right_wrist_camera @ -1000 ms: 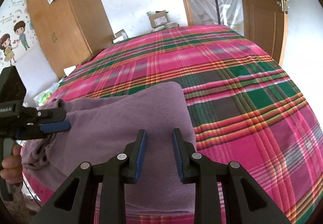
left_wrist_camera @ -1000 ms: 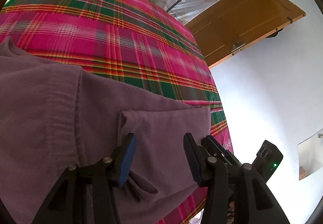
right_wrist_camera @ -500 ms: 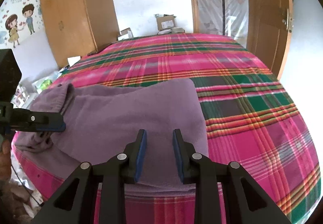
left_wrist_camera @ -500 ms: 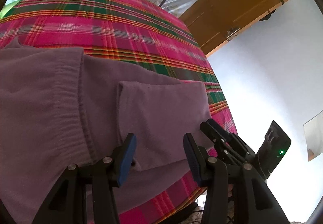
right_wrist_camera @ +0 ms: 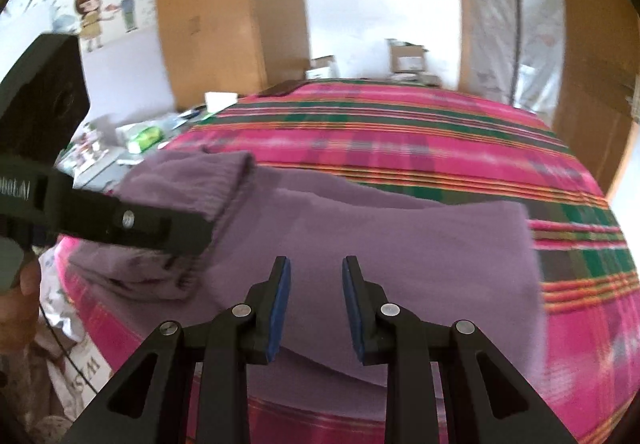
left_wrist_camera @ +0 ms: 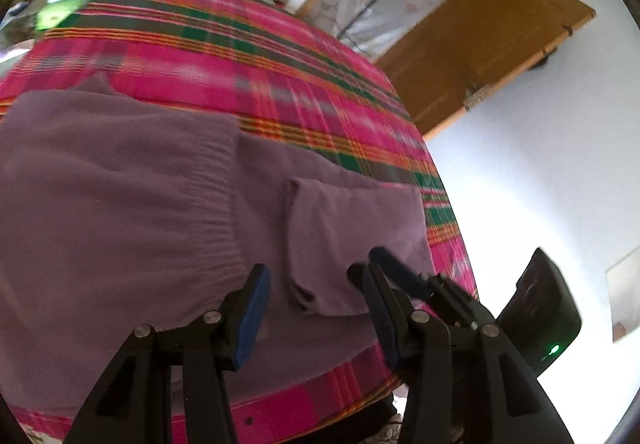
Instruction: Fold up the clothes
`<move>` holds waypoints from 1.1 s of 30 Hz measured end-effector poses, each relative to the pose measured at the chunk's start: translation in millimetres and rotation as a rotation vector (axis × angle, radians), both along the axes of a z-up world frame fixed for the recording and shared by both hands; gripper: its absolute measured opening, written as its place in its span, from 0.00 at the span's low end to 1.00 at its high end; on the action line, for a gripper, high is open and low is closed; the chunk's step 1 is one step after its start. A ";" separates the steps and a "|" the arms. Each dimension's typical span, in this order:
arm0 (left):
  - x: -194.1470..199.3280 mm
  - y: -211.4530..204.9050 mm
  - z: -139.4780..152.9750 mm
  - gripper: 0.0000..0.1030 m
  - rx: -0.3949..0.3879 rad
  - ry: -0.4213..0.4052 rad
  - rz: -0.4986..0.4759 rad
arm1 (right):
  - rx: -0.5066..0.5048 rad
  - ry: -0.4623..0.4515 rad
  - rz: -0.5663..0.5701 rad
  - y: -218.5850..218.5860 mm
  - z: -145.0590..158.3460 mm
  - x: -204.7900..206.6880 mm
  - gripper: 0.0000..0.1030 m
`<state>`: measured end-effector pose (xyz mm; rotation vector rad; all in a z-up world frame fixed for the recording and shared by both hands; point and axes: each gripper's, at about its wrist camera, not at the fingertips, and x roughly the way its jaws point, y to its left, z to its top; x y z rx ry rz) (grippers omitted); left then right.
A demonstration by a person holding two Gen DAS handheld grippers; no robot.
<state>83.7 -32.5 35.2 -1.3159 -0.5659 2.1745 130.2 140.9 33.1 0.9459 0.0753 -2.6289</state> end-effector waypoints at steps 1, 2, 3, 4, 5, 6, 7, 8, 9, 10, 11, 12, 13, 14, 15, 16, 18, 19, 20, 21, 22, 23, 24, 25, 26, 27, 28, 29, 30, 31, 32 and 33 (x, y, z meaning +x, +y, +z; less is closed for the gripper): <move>1.6 -4.8 1.8 0.47 0.007 0.006 0.011 | 0.005 -0.004 0.012 -5.2 -2.1 -1.2 0.27; 1.8 -9.5 2.5 0.47 0.011 0.008 0.020 | 0.012 -0.008 0.018 -9.5 -4.0 -2.1 0.27; 2.2 -13.5 3.6 0.47 0.015 0.012 0.031 | 0.022 -0.011 0.022 -13.4 -5.9 -2.9 0.27; 2.7 -17.3 4.8 0.47 0.019 0.016 0.043 | 0.036 -0.013 0.021 -16.1 -7.7 -3.2 0.27; 3.1 -20.7 5.6 0.47 0.021 0.016 0.052 | 0.054 -0.014 0.018 -18.8 -9.8 -3.4 0.27; 3.6 -23.4 5.2 0.47 0.019 0.015 0.059 | 0.070 -0.012 0.018 -21.4 -11.2 -2.8 0.27; 4.2 -26.1 4.7 0.47 0.017 0.015 0.066 | 0.084 -0.008 0.019 -23.8 -12.0 -1.7 0.27; 4.8 -28.8 4.2 0.47 0.016 0.015 0.073 | 0.099 -0.005 0.021 -26.2 -12.9 -0.6 0.27; 5.4 -31.5 3.7 0.47 0.014 0.014 0.080 | 0.098 0.001 0.025 -27.4 -11.8 0.6 0.27; 5.9 -34.1 3.2 0.47 0.012 0.014 0.087 | 0.090 0.009 0.032 -27.9 -9.6 1.8 0.27; 6.5 -36.8 2.7 0.47 0.011 0.014 0.094 | 0.081 0.016 0.038 -28.5 -7.5 3.0 0.27; 7.1 -39.5 2.2 0.47 0.009 0.014 0.101 | 0.082 0.017 0.044 -30.4 -7.4 3.0 0.27; 7.6 -42.2 1.7 0.47 0.007 0.014 0.109 | 0.089 0.015 0.049 -33.0 -8.5 2.4 0.27; 8.5 -45.3 1.1 0.47 0.006 0.012 0.115 | 0.097 0.013 0.054 -35.6 -9.6 1.8 0.27; 9.5 -49.3 0.4 0.47 0.006 0.012 0.125 | 0.100 0.006 0.056 -37.0 -12.4 1.0 0.27; 10.4 -53.4 -0.2 0.47 0.006 0.013 0.135 | 0.102 -0.004 0.055 -37.7 -16.2 -0.1 0.27; 12.3 -63.1 -1.5 0.47 0.008 0.012 0.158 | 0.092 -0.007 0.052 -36.1 -19.3 -1.1 0.27; 13.2 -69.0 -2.1 0.47 0.010 0.011 0.172 | 0.091 -0.009 0.052 -35.3 -19.4 -1.8 0.27; 14.6 -75.1 -2.4 0.47 0.013 0.011 0.185 | 0.096 -0.011 0.048 -35.2 -17.9 -2.0 0.27; 16.1 -81.2 -2.7 0.47 0.016 0.010 0.198 | 0.104 -0.011 0.042 -35.4 -15.9 -1.9 0.27; 17.5 -87.4 -3.0 0.47 0.018 0.010 0.211 | 0.103 0.001 0.040 -35.8 -11.9 -0.2 0.27; 19.1 -95.7 -3.9 0.47 0.016 0.006 0.231 | 0.096 0.020 0.040 -36.3 -6.7 2.4 0.27; 20.5 -101.8 -4.8 0.47 0.018 0.005 0.249 | 0.086 0.040 0.048 -37.2 -0.8 5.4 0.27; 21.9 -107.4 -5.6 0.47 0.022 0.005 0.266 | 0.081 0.056 0.057 -38.9 4.3 7.8 0.27; 23.2 -113.8 -6.8 0.47 0.023 0.000 0.282 | 0.076 0.060 0.069 -42.5 6.8 8.8 0.27; 25.3 -121.5 -8.1 0.47 0.026 -0.003 0.303 | 0.070 0.061 0.085 -47.0 8.4 9.2 0.27; 27.4 -129.4 -9.4 0.47 0.028 -0.006 0.325 | 0.064 0.062 0.100 -51.5 9.9 9.6 0.27; 29.5 -137.3 -10.7 0.47 0.031 -0.008 0.346 | 0.059 0.063 0.115 -56.0 11.4 10.0 0.27; 31.3 -142.8 -11.7 0.47 0.033 -0.010 0.360 | 0.053 0.064 0.131 -60.4 12.9 10.5 0.27; 33.1 -147.9 -12.7 0.47 0.034 -0.011 0.373 | 0.047 0.065 0.146 -64.9 14.4 10.9 0.27; 34.9 -153.0 -13.8 0.47 0.036 -0.012 0.386 | 0.044 0.068 0.163 -70.5 14.9 11.1 0.27; 36.9 -158.5 -15.2 0.47 0.039 -0.015 0.402 | 0.040 0.070 0.186 -77.7 14.8 11.5 0.27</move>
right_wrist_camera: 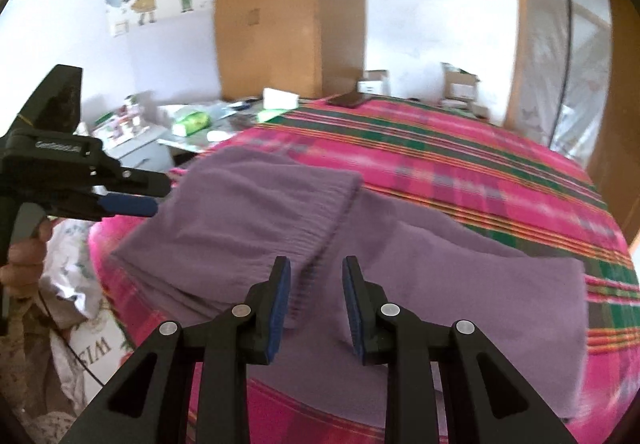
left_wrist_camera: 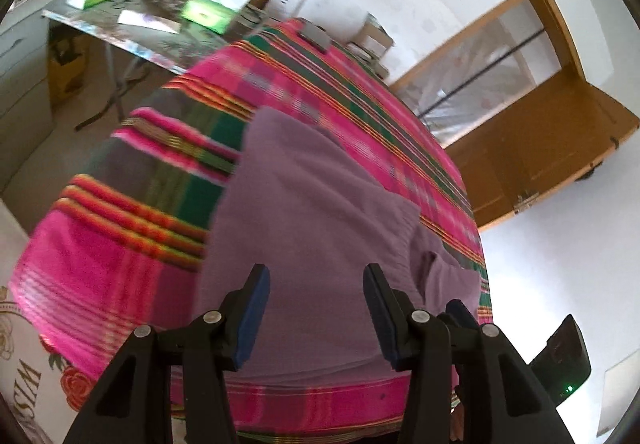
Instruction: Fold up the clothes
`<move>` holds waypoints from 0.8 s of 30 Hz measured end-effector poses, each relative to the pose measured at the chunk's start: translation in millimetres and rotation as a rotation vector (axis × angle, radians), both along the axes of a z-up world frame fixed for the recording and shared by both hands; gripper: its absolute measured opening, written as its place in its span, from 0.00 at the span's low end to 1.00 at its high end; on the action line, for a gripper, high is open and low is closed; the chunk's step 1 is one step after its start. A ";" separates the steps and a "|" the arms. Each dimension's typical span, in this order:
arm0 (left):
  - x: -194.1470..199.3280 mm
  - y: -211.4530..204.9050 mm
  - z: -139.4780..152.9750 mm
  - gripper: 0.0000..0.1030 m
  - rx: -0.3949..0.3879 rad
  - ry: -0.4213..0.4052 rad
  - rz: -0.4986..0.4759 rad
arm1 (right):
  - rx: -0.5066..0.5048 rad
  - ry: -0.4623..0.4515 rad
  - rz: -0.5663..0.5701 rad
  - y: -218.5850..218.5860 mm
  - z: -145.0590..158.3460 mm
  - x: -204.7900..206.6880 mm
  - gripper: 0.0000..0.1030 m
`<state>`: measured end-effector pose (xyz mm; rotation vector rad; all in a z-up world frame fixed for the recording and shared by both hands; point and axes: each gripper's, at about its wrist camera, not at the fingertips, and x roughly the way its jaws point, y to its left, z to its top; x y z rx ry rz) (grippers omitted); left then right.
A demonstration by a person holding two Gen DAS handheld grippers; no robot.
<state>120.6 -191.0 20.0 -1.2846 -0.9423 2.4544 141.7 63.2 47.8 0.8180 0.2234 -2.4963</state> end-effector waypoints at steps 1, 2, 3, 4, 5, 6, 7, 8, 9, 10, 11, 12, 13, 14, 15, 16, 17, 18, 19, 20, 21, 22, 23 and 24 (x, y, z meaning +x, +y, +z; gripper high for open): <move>2.1 -5.5 -1.5 0.47 0.004 -0.003 0.016 | -0.004 0.001 0.027 -7.5 0.1 1.3 0.27; 4.2 -11.0 -3.0 0.47 0.009 -0.005 0.033 | -0.009 0.002 0.054 -14.9 0.3 3.0 0.27; 6.2 -16.5 -4.5 0.47 0.013 -0.008 0.049 | -0.012 0.001 0.081 -22.2 -0.6 4.7 0.27; 7.5 -20.6 -5.4 0.47 0.012 -0.010 0.056 | -0.015 -0.001 0.108 -29.4 -2.2 6.5 0.27; 8.7 -24.6 -6.2 0.47 0.010 -0.011 0.061 | -0.018 -0.003 0.135 -36.6 -3.7 8.3 0.27; 9.5 -27.9 -7.7 0.47 0.011 -0.016 0.066 | -0.021 -0.004 0.161 -43.9 -5.3 10.0 0.27; 10.1 -31.1 -9.4 0.47 0.013 -0.022 0.072 | -0.024 -0.006 0.188 -51.1 -6.8 11.8 0.27; 10.8 -34.3 -11.0 0.47 0.014 -0.028 0.078 | -0.027 -0.008 0.215 -58.3 -8.3 13.6 0.27; 12.0 -37.7 -12.9 0.47 0.019 -0.031 0.087 | -0.030 -0.010 0.242 -65.6 -9.9 15.4 0.27; 13.0 -40.6 -14.1 0.47 0.021 -0.032 0.088 | -0.032 -0.012 0.268 -72.8 -11.4 17.1 0.28; 12.9 -41.8 -15.6 0.47 0.021 -0.037 0.087 | -0.035 -0.014 0.295 -80.0 -13.0 18.9 0.28; 12.4 -42.6 -17.9 0.47 0.025 -0.043 0.088 | -0.038 -0.016 0.322 -87.2 -14.5 20.7 0.31; 12.0 -43.9 -19.6 0.47 0.028 -0.049 0.086 | -0.041 -0.018 0.348 -94.5 -16.1 22.5 0.38; 11.5 -45.2 -21.1 0.47 0.031 -0.054 0.083 | -0.044 -0.019 0.375 -101.7 -17.6 24.2 0.43; 11.1 -46.5 -22.7 0.47 0.035 -0.060 0.080 | -0.047 -0.021 0.402 -108.9 -19.1 26.0 0.48; 10.6 -47.8 -24.2 0.47 0.038 -0.065 0.078 | -0.050 -0.023 0.429 -116.2 -20.7 27.8 0.49; 10.2 -49.1 -25.8 0.47 0.041 -0.071 0.075 | -0.052 -0.025 0.455 -123.4 -22.2 29.6 0.50; 10.0 -49.9 -27.4 0.47 0.047 -0.074 0.070 | -0.045 -0.020 0.461 -127.2 -23.8 30.9 0.51; 9.9 -50.6 -29.0 0.47 0.053 -0.077 0.065 | -0.033 -0.011 0.456 -129.0 -25.3 31.9 0.52; 9.1 -50.2 -31.2 0.47 0.057 -0.085 0.056 | -0.020 -0.002 0.450 -130.9 -26.9 33.0 0.52; 8.3 -49.6 -33.4 0.47 0.060 -0.094 0.045 | -0.007 0.007 0.444 -132.8 -28.5 34.1 0.53; 8.2 -48.5 -33.5 0.47 0.060 -0.095 0.035 | 0.005 0.016 0.438 -134.7 -30.0 35.1 0.54; 8.3 -47.2 -33.2 0.47 0.058 -0.095 0.026 | 0.018 0.025 0.433 -136.6 -31.6 36.2 0.55; 8.3 -46.0 -33.0 0.47 0.057 -0.095 0.016 | 0.031 0.033 0.427 -138.5 -33.2 37.3 0.56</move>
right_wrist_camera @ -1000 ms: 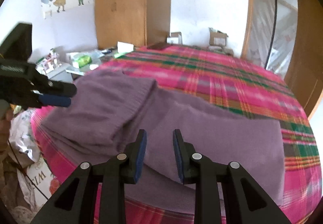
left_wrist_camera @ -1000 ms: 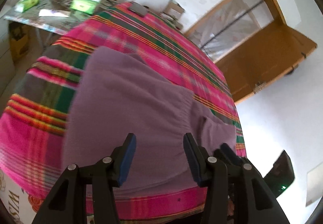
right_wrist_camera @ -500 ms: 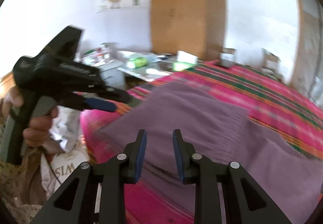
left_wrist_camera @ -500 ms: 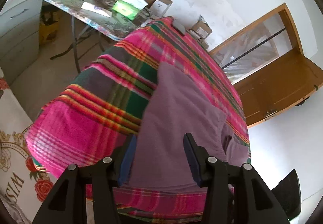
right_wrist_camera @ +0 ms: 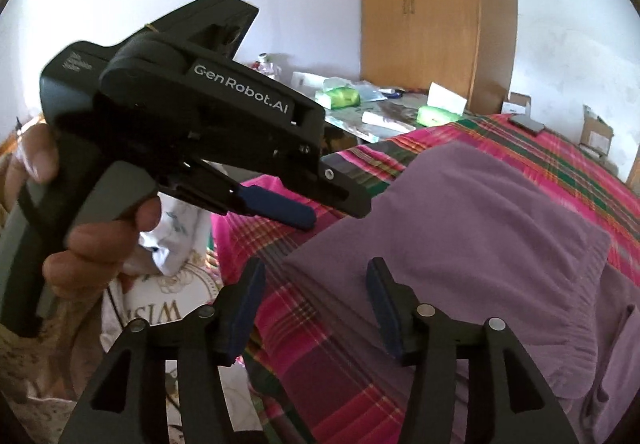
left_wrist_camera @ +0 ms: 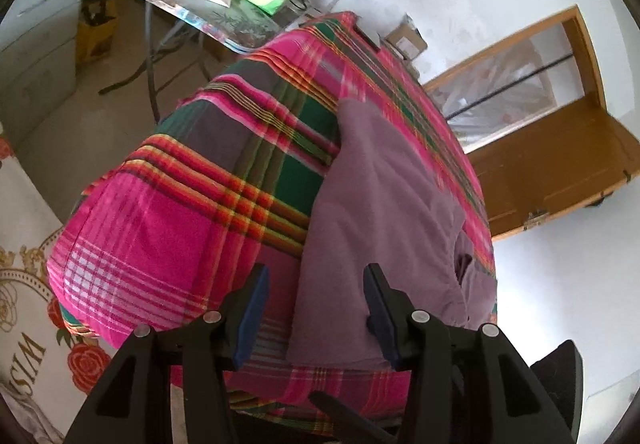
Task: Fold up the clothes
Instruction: 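Grasp the folded garment's end with the right gripper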
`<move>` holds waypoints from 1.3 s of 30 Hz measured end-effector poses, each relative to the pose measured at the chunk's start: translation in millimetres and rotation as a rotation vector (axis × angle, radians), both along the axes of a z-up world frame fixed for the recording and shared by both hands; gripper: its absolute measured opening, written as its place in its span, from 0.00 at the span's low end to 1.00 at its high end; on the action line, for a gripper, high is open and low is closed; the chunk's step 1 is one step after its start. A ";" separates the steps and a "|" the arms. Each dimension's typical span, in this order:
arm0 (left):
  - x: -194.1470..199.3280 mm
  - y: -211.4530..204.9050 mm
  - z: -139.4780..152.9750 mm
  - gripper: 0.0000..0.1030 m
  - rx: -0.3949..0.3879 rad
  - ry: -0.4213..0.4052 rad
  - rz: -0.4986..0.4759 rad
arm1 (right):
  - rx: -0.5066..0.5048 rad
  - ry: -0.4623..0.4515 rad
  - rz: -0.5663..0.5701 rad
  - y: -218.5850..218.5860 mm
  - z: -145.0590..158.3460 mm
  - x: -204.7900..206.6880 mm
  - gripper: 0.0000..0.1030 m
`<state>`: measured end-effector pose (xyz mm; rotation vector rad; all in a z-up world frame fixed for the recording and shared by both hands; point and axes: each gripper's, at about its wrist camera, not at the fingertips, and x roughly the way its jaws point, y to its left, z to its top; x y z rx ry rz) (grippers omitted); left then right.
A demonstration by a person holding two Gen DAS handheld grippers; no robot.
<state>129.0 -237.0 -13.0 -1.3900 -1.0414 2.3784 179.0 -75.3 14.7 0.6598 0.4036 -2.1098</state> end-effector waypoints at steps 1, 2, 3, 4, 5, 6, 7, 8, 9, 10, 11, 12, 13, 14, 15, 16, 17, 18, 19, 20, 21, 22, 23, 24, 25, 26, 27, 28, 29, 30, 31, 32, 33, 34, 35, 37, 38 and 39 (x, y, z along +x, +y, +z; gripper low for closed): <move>-0.4 2.0 -1.0 0.47 0.013 -0.003 -0.018 | 0.010 0.011 -0.006 -1.9 -1.6 1.1 0.56; -0.8 4.1 -2.2 0.47 0.029 -0.007 -0.036 | 0.021 0.023 -0.012 -3.8 -3.1 2.1 0.56; -1.2 6.2 -3.4 0.47 0.044 -0.011 -0.055 | 0.031 0.034 -0.017 -5.7 -4.7 3.2 0.56; -1.4 6.1 -4.0 0.47 0.053 -0.014 -0.058 | 0.041 0.045 -0.023 -7.6 -6.3 4.3 0.56; -1.4 5.7 -4.6 0.47 0.061 -0.016 -0.058 | 0.051 0.057 -0.029 -9.4 -7.8 5.3 0.56; -1.5 4.0 -5.8 0.47 0.083 -0.021 -0.058 | 0.062 0.068 -0.035 -11.3 -9.4 6.4 0.56; -1.7 2.1 -7.2 0.47 0.107 -0.026 -0.058 | 0.072 0.079 -0.040 -13.2 -10.9 7.5 0.56; -1.8 0.2 -8.6 0.47 0.132 -0.031 -0.058 | 0.082 0.091 -0.046 -15.1 -12.5 8.5 0.56; -1.3 -0.8 -7.9 0.47 0.154 -0.027 -0.061 | 0.093 0.102 -0.052 -17.0 -14.1 9.6 0.56; -0.8 -1.6 -7.0 0.47 0.175 -0.022 -0.064 | 0.099 0.112 -0.055 -18.1 -15.1 10.8 0.56; -0.3 -1.7 -5.2 0.47 0.186 -0.016 -0.066 | 0.108 0.123 -0.055 -19.0 -16.4 12.4 0.56; 0.2 -1.7 -3.3 0.47 0.195 -0.010 -0.067 | 0.120 0.135 -0.054 -20.0 -18.1 14.1 0.56; 0.1 -1.5 -1.4 0.47 0.201 -0.007 -0.071 | 0.134 0.150 -0.059 -20.9 -19.6 17.3 0.56; 0.5 -1.2 0.4 0.47 0.209 -0.004 -0.073 | 0.144 0.163 -0.061 -22.5 -20.6 18.9 0.56; 0.7 -1.1 2.1 0.47 0.216 0.004 -0.075 | 0.153 0.173 -0.062 -24.6 -21.6 19.4 0.56; 0.6 -1.1 2.9 0.47 0.219 0.004 -0.074 | 0.158 0.181 -0.067 -25.8 -22.3 20.0 0.56; 0.5 -1.0 3.5 0.47 0.222 0.003 -0.073 | 0.163 0.187 -0.075 -26.7 -22.8 19.7 0.56; 0.6 -1.2 3.0 0.47 0.223 0.002 -0.074 | 0.171 0.193 -0.087 -28.1 -23.3 18.6 0.56; 0.7 -1.3 2.4 0.47 0.224 0.000 -0.076 | 0.180 0.200 -0.100 -29.8 -23.9 17.3 0.56; 0.9 -1.4 1.8 0.47 0.224 -0.001 -0.077 | 0.185 0.203 -0.112 -30.9 -24.2 15.7 0.56; 0.3 -2.0 0.3 0.47 0.228 -0.006 -0.078 | 0.186 0.208 -0.120 -31.9 -23.9 14.6 0.56; -1.3 -2.7 -0.6 0.47 0.233 -0.010 -0.078 | 0.187 0.216 -0.128 -32.9 -23.5 13.9 0.56; -1.6 -3.9 -1.2 0.47 0.236 -0.011 -0.078 | 0.188 0.223 -0.136 -33.9 -23.0 13.2 0.56; -1.6 -5.1 -1.8 0.47 0.240 -0.012 -0.078 | 0.191 0.228 -0.143 -35.1 -23.0 12.0 0.56; -1.9 -5.9 -1.2 0.47 0.232 -0.008 -0.078 | 0.196 0.225 -0.147 -36.3 -23.4 10.5 0.56; -2.3 -6.7 -0.4 0.47 0.222 -0.004 -0.077 | 0.202 0.218 -0.151 -37.6 -24.1 9.1 0.56; -2.7 -7.4 0.4 0.47 0.212 0.000 -0.076 | 0.206 0.210 -0.155 -38.8 -24.4 8.3 0.56; -3.1 -8.1 1.2 0.47 0.203 0.005 -0.075 | 0.205 0.204 -0.158 -39.3 -24.2 7.9 0.55; -3.4 -8.9 2.0 0.47 0.193 0.009 -0.074 | 0.202 0.201 -0.160 -39.6 -24.1 6.8 0.54; -5.2 -9.5 2.6 0.47 0.184 0.013 -0.073 | 0.204 0.197 -0.164 -40.0 -24.4 5.3 0.52; -7.2 -10.2 3.1 0.47 0.175 0.017 -0.071 | 0.204 0.193 -0.167 -40.1 -24.4 5.0 0.49; -9.1 -10.8 3.6 0.48 0.167 0.021 -0.070 | 0.203 0.188 -0.170 -40.1 -24.2 5.4 0.49; -11.1 -11.5 4.1 0.48 0.158 0.025 -0.069 | 0.202 0.184 -0.173 -40.0 -24.0 5.8 0.47; -13.1 -12.1 4.6 0.48 0.149 0.028 -0.067 | 0.201 0.179 -0.176 -39.9 -23.9 6.3 0.43; -18.2 -11.7 3.7 0.48 0.144 0.031 -0.076 | 0.200 0.175 -0.179 -39.8 -23.7 6.7 0.40; -29.4 -13.2 -3.2 0.48 0.139 -0.014 -0.058 | 0.197 0.164 -0.177 -39.5 -23.3 4.6 0.35; -34.6 -13.4 -4.5 0.48 0.136 -0.019 -0.055 | 0.196 0.159 -0.174 -39.3 -23.1 3.3 0.34; -40.3 -13.6 -5.6 0.48 0.133 -0.022 -0.055 | 0.194 0.158 -0.174 -38.5 -22.9 2.9 0.31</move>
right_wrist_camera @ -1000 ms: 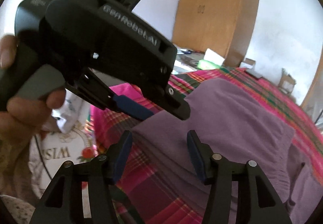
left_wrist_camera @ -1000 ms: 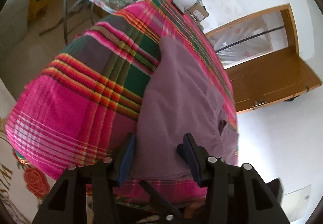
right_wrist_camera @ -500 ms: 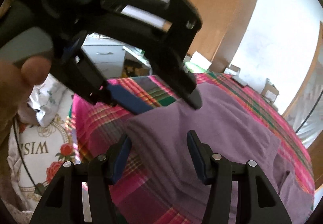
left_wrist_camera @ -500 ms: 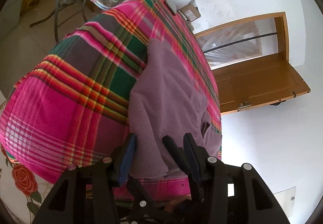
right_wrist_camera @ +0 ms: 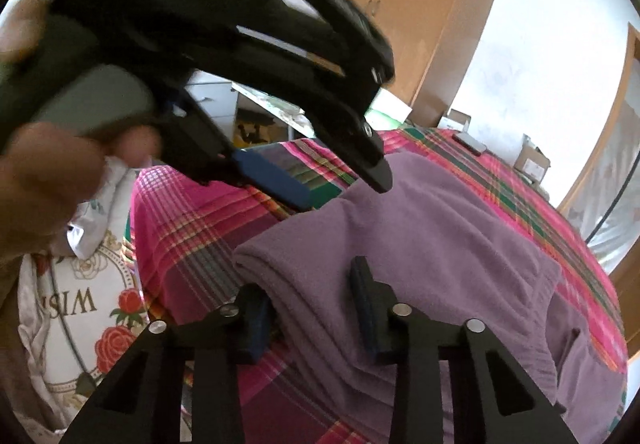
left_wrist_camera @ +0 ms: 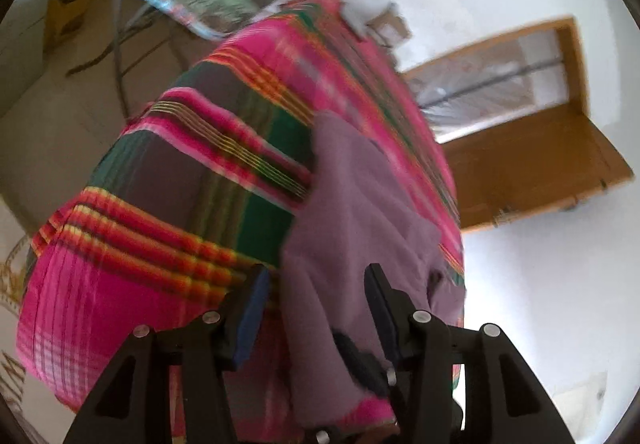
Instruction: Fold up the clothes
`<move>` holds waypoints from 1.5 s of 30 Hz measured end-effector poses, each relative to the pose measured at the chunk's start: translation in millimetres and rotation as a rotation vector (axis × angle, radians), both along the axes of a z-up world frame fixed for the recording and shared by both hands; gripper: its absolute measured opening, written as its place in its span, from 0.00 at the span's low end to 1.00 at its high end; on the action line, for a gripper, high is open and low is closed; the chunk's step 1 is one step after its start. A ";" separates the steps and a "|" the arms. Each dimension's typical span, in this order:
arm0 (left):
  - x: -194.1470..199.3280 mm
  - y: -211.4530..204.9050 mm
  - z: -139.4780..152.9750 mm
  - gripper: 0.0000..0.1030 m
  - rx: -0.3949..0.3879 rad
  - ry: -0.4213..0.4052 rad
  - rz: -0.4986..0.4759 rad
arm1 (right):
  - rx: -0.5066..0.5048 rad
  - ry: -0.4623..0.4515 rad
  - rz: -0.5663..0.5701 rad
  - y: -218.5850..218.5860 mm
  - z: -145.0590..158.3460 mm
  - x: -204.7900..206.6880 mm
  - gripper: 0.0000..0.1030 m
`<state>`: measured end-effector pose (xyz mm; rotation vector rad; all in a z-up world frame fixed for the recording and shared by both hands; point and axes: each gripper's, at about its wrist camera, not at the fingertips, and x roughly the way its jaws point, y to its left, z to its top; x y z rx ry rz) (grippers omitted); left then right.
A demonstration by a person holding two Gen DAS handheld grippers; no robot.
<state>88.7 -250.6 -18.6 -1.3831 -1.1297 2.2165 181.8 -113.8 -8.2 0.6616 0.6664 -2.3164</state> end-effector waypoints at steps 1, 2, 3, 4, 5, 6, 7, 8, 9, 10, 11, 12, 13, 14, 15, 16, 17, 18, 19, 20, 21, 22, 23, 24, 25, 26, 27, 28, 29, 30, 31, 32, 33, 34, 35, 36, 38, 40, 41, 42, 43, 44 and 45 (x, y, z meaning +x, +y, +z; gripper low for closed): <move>-4.5 0.4 -0.7 0.48 -0.001 -0.007 0.001 | -0.002 0.000 -0.001 1.2 0.3 0.1 0.29; -8.4 1.1 -0.4 0.48 0.002 -0.011 0.002 | -0.004 0.001 -0.002 2.4 0.7 0.2 0.28; -13.2 3.1 0.9 0.48 0.002 -0.003 -0.012 | -0.008 -0.002 -0.004 3.4 1.5 -0.2 0.25; -17.2 3.8 0.8 0.48 -0.001 -0.007 -0.021 | -0.013 -0.006 -0.006 4.2 2.7 -0.9 0.24; -21.0 4.4 0.5 0.48 -0.004 -0.013 -0.029 | -0.018 -0.011 -0.008 5.1 3.9 -1.6 0.23; -25.0 4.2 0.0 0.48 -0.004 -0.017 -0.031 | -0.022 -0.015 -0.009 4.9 4.7 -2.8 0.22; -29.2 3.9 -0.4 0.48 -0.003 -0.020 -0.032 | -0.025 -0.017 -0.009 5.8 5.3 -4.1 0.22; -33.4 3.6 -0.7 0.48 -0.006 -0.021 -0.035 | -0.026 -0.016 -0.009 6.7 5.6 -4.7 0.22; -37.6 3.4 -1.0 0.48 -0.010 -0.022 -0.038 | -0.028 -0.014 -0.010 7.0 5.9 -5.1 0.22; -39.9 2.6 -0.8 0.48 -0.008 -0.023 -0.029 | -0.030 -0.012 -0.011 7.3 6.1 -5.4 0.21; -41.1 1.6 0.0 0.48 -0.008 -0.022 -0.020 | -0.033 -0.012 -0.012 8.2 6.5 -6.0 0.21; -43.8 2.0 1.3 0.48 -0.012 -0.015 -0.025 | -0.036 -0.013 -0.014 9.4 6.8 -6.8 0.20; -46.3 2.6 1.8 0.48 -0.013 -0.008 -0.034 | -0.038 -0.014 -0.014 10.5 7.1 -7.3 0.19; -50.1 2.7 0.8 0.48 -0.011 -0.008 -0.040 | -0.040 -0.014 -0.013 11.5 7.4 -7.5 0.19; -55.9 2.1 -1.3 0.47 -0.008 -0.019 -0.041 | -0.042 -0.015 -0.012 12.5 7.6 -7.8 0.18; -59.2 1.3 -2.3 0.47 0.003 -0.023 -0.036 | -0.044 -0.015 -0.011 13.5 7.9 -8.0 0.16; -62.2 0.4 -3.0 0.47 0.017 -0.025 -0.031 | -0.047 -0.015 -0.011 14.5 8.1 -8.2 0.15; -63.9 0.8 -3.1 0.47 0.017 -0.024 -0.036 | -0.049 -0.016 -0.010 15.4 8.4 -8.5 0.14; -65.1 1.2 -3.2 0.47 0.016 -0.025 -0.034 | -0.051 -0.016 -0.009 16.4 8.6 -8.7 0.13; -66.1 1.4 -3.3 0.47 0.016 -0.025 -0.030 | -0.053 -0.016 -0.008 17.4 8.9 -8.9 0.12; -67.7 4.1 -2.9 0.47 0.011 -0.026 -0.035 | -0.055 -0.017 -0.007 18.4 9.1 -9.2 0.12; -69.1 5.4 -2.3 0.47 0.008 -0.027 -0.040 | -0.057 -0.017 -0.007 19.4 9.4 -9.4 0.11; -70.3 5.9 -2.2 0.47 0.009 -0.029 -0.044 | -0.059 -0.017 -0.005 19.9 10.3 -8.8 0.11; -71.5 6.3 -2.2 0.47 0.011 -0.031 -0.048 | -0.062 -0.017 -0.004 20.0 11.6 -7.6 0.11; -73.9 6.7 -2.2 0.46 0.016 -0.034 -0.050 | -0.064 -0.017 -0.003 20.2 12.9 -6.4 0.11; -75.0 7.0 -3.2 0.43 0.023 -0.040 -0.049 | -0.067 -0.017 -0.001 20.3 14.2 -5.2 0.11; -75.9 7.4 -4.3 0.39 0.029 -0.047 -0.048 | -0.070 -0.016 0.002 20.8 15.2 -4.6 0.11; -76.7 7.7 -5.5 0.36 0.036 -0.053 -0.046 | -0.077 -0.016 0.004 21.8 16.3 -4.1 0.11; -76.2 7.8 -5.7 0.31 0.034 -0.053 -0.045 | -0.086 -0.016 0.005 23.0 17.5 -3.5 0.11; -75.5 8.0 -5.8 0.28 0.032 -0.052 -0.043 | -0.093 -0.015 0.005 24.3 18.5 -3.5 0.11; -75.4 9.4 -5.2 0.24 0.033 -0.048 -0.048 | -0.099 -0.014 0.005 25.6 19.4 -3.7 0.11; -75.6 11.1 -3.6 0.20 0.038 -0.042 -0.051 | -0.106 -0.013 0.004 27.0 20.3 -3.9 0.11; -75.6 12.2 -1.1 0.20 0.038 -0.037 -0.050 | -0.113 -0.012 0.004 28.3 21.3 -4.2 0.10; -75.6 13.2 1.5 0.19 0.037 -0.032 -0.050 | -0.119 -0.010 0.003 29.6 22.7 -3.8 0.10; -75.7 14.2 4.1 0.16 0.037 -0.028 -0.049 | -0.125 -0.008 0.002 30.9 24.3 -3.2 0.10; -75.7 15.2 6.7 0.16 0.036 -0.023 -0.048 | -0.134 -0.004 0.001 32.4 26.5 -2.4 0.10; -75.6 18.0 15.1 0.15 0.035 -0.017 -0.044 | -0.153 0.001 0.000 35.6 32.5 0.3 0.10; -76.3 23.4 23.6 0.15 0.023 -0.001 -0.050 | -0.172 0.004 -0.001 38.6 38.9 3.1 0.10; -75.6 24.3 28.0 0.15 0.014 0.006 -0.051 | -0.183 0.004 -0.003 40.5 41.8 4.0 0.10; -74.8 25.5 32.7 0.15 0.010 0.013 -0.051 | -0.194 0.003 -0.005 42.6 44.5 4.5 0.10; -74.8 26.5 36.3 0.15 0.010 0.019 -0.053 | -0.205 0.004 -0.006 44.7 47.0 4.6 0.10; -74.6 27.7 39.9 0.15 0.008 0.025 -0.055 | -0.215 0.006 -0.009 47.0 49.6 4.9 0.10; -74.1 29.9 44.0 0.15 0.001 0.029 -0.055 | -0.224 0.009 -0.012 49.3 52.3 5.4 0.10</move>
